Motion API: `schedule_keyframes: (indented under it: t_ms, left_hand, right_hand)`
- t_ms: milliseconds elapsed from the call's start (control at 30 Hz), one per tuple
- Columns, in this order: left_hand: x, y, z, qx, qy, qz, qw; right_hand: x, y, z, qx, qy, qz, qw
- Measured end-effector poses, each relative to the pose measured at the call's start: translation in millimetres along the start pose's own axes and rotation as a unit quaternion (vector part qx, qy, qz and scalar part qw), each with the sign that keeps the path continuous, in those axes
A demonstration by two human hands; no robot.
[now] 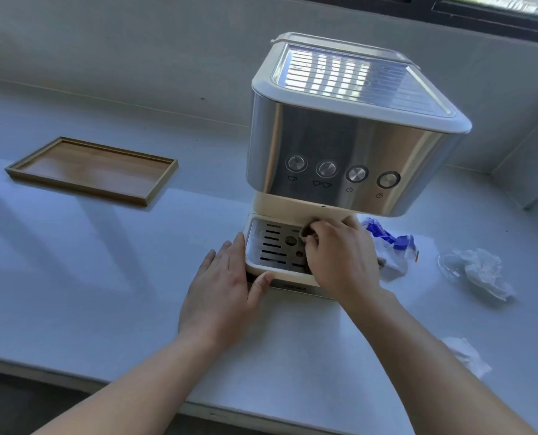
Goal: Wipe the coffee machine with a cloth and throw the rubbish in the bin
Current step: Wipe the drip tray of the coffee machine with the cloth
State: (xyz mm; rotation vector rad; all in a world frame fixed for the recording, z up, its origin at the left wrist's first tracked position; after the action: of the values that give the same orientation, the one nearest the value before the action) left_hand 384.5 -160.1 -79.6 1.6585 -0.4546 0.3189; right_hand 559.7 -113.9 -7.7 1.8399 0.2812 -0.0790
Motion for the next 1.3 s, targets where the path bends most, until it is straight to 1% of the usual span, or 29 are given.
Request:
schedule_keyframes:
  t_ms: [33,100,167,200,267,333,367,400,467,500,533,567,600,633,667,700,767,833,867,933,1000,1033,1067,1100,1133,1167,1200,1233,1300]
  left_hand:
    - [0.0,-0.1,0.0,0.0,-0.001,0.001,1.0]
    - [-1.2,0.6,-0.2,0.0,-0.002,0.005,1.0]
    - [-2.6,1.9,-1.0,0.002,-0.001,0.01,1.0]
    - [-2.4,2.2,-0.7,0.003,0.0,0.009,1.0]
    - [-1.4,2.6,0.2,0.006,-0.001,0.004,1.0]
    - [-0.8,1.5,0.0,0.004,-0.002,0.003,1.0]
    - [-1.0,1.1,-0.2,0.004,-0.003,0.002,1.0]
    - [-1.3,0.9,-0.1,0.003,-0.003,0.002,1.0]
    - [-1.1,1.2,0.6,0.002,-0.003,0.005,1.0]
    - [-0.7,1.4,0.7,0.003,-0.003,0.007,1.0]
    - [-0.5,1.4,0.5,0.003,-0.004,0.009,1.0]
    - [-0.8,1.3,0.3,0.003,-0.004,0.011,1.0]
    - [-1.2,1.6,-0.2,0.004,-0.004,0.012,1.0]
    - [-1.5,1.8,-0.5,0.007,-0.003,0.012,1.0]
    - [-1.7,1.7,-0.9,0.01,-0.003,0.012,1.0]
    - [-2.1,1.4,-0.8,0.012,-0.003,0.01,1.0]
    - [-2.5,0.5,0.0,0.014,-0.006,0.008,1.0]
    - [-2.3,0.8,0.1,0.022,-0.007,0.009,1.0]
    - [-2.2,0.9,0.3,0.025,-0.007,0.01,1.0]
    - [-2.6,1.4,0.0,0.031,-0.009,0.01,0.999]
    - [-2.7,2.1,0.0,0.036,-0.009,0.014,0.999]
    - [-2.6,2.4,0.3,0.038,-0.009,0.015,0.999]
    - [-2.4,2.6,0.7,0.038,-0.011,0.016,0.999]
    - [-2.5,2.4,0.6,0.036,-0.013,0.018,0.999]
    - [-2.6,2.2,0.4,0.034,-0.014,0.019,0.999]
    - [-3.0,1.9,0.3,0.033,-0.015,0.02,0.999]
    - [-3.1,1.7,-0.3,0.032,-0.016,0.02,0.999]
    - [-3.3,1.2,-0.4,0.032,-0.019,0.018,0.999]
    - [-1.9,0.4,-0.2,0.032,-0.022,0.017,0.999]
  right_hand:
    - [-13.3,-5.1,-4.4,-0.014,0.01,-0.024,1.0]
    - [-36.9,-15.6,-8.5,-0.036,0.053,-0.027,0.998]
    - [-33.4,-17.4,-10.7,-0.046,0.077,-0.025,0.996]
    - [-23.2,-11.7,-9.2,-0.043,0.07,-0.054,0.995]
    - [0.7,8.4,-2.3,-0.001,0.039,-0.148,0.988]
    - [24.2,25.5,4.8,0.042,-0.011,-0.237,0.97]
    - [33.4,29.6,5.8,0.052,-0.046,-0.264,0.962]
    - [41.4,30.5,5.7,0.058,-0.077,-0.266,0.959]
    - [48.3,24.7,4.8,0.042,-0.105,-0.226,0.967]
    - [44.6,17.7,6.4,0.017,-0.089,-0.202,0.975]
    - [34.9,11.8,11.2,-0.004,-0.053,-0.154,0.987]
    - [22.9,6.8,18.9,-0.012,-0.006,-0.083,0.996]
    - [15.2,1.5,28.9,-0.017,0.039,-0.015,0.999]
    - [15.0,-1.8,35.8,-0.01,0.078,0.014,0.997]
    - [20.5,-1.6,36.3,-0.003,0.093,0.009,0.996]
    - [28.6,-0.3,31.9,-0.004,0.087,-0.014,0.996]
    - [40.9,1.2,17.8,-0.013,0.035,-0.047,0.998]
    - [30.4,2.2,5.1,-0.011,0.032,-0.027,0.999]
    - [21.1,5.5,1.3,-0.008,0.04,-0.042,0.998]
    - [7.7,18.8,-0.4,0.05,0.053,-0.107,0.992]
    - [6.9,24.9,-1.0,0.115,0.034,-0.18,0.976]
    - [3.5,20.7,-1.2,0.114,0.026,-0.227,0.967]
    - [-3.9,12.8,0.8,0.084,0.028,-0.256,0.963]
    - [-13.2,1.7,4.4,0.037,0.043,-0.239,0.969]
    - [-21.0,-11.1,10.1,-0.02,0.068,-0.161,0.984]
    - [-24.9,-20.0,15.5,-0.057,0.101,-0.074,0.991]
    - [-25.4,-23.4,18.8,-0.066,0.134,-0.016,0.989]
    - [-22.4,-21.7,17.1,-0.063,0.147,0.005,0.987]
    - [-14.0,-9.5,4.0,-0.027,0.122,-0.046,0.991]
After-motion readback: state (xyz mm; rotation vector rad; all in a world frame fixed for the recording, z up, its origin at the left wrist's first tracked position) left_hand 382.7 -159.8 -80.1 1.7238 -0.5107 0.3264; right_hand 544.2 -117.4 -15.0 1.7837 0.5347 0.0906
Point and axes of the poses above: each hand's wrist, its own z-axis away from the middle knuckle, its own y-axis out of the back of the hand, x = y × z, the point moved 7 cm from there along -z, towards the middle knuckle, and after that the axes turned 2 degrees about -x, right-handed, at the moved point
